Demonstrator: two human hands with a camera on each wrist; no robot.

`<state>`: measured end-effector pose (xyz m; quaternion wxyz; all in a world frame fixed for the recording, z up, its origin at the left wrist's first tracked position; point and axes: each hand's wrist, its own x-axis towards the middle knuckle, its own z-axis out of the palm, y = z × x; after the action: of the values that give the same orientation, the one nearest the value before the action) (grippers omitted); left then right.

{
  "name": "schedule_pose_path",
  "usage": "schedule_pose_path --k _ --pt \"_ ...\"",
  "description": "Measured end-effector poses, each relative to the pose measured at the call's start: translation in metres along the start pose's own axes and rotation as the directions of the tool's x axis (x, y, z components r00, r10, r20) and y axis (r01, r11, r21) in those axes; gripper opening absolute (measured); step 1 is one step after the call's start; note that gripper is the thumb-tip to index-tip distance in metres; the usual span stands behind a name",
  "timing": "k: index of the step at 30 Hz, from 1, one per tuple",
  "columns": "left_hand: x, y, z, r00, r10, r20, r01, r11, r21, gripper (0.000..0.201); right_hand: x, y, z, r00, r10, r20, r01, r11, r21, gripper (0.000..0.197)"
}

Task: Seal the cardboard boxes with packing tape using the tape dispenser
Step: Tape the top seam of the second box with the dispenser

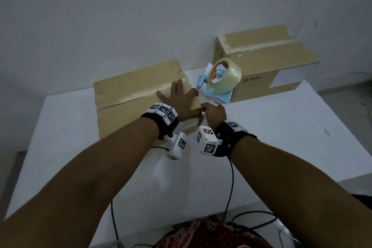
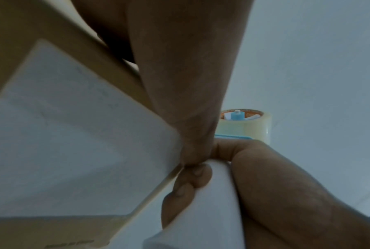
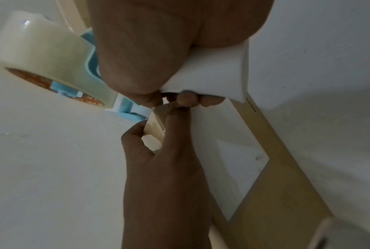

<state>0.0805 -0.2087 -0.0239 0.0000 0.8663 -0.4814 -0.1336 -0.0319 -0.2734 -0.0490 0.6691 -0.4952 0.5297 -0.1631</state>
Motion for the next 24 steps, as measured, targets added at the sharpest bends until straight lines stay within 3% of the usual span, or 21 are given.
schedule_pose_path --k 1,5,8,10,15,18,21,24 --pt "-0.001 -0.001 -0.002 1.0 0.008 0.018 -0.008 1.0 0.007 0.073 -0.002 0.001 0.0 1.0 -0.008 0.021 0.009 1.0 -0.026 0.022" --pt "-0.006 -0.007 -0.013 0.997 -0.024 0.067 0.029 0.997 -0.065 0.063 -0.007 0.005 0.0 0.999 -0.043 -0.02 0.041 0.997 -0.06 0.034" --pt "0.007 -0.01 -0.03 0.994 -0.099 0.053 0.108 0.972 -0.209 0.054 -0.005 -0.005 -0.002 1.0 -0.013 0.0 0.013 0.997 0.077 0.05" --pt "0.022 -0.018 -0.041 0.99 -0.142 0.021 0.143 0.963 -0.23 0.057 0.002 -0.012 -0.002 1.0 -0.003 0.004 0.002 0.991 0.132 0.051" --pt "0.048 -0.044 -0.054 0.994 -0.09 0.056 0.092 0.995 -0.038 0.051 0.007 -0.014 0.001 1.0 -0.004 0.024 0.005 1.0 -0.022 0.026" --pt "0.057 -0.051 -0.06 0.996 -0.035 0.079 0.031 0.998 0.045 0.052 0.012 -0.003 0.001 0.997 0.055 0.05 -0.05 0.995 -0.083 0.023" --pt "0.069 -0.054 -0.065 0.999 -0.014 0.053 0.01 0.997 0.076 0.045 0.017 0.004 0.004 0.996 0.083 0.022 -0.084 0.996 0.022 0.046" --pt "0.086 -0.059 -0.064 0.997 -0.056 0.045 0.051 0.994 0.094 0.045 0.022 0.002 0.006 0.995 0.088 0.037 -0.086 0.995 -0.045 0.08"
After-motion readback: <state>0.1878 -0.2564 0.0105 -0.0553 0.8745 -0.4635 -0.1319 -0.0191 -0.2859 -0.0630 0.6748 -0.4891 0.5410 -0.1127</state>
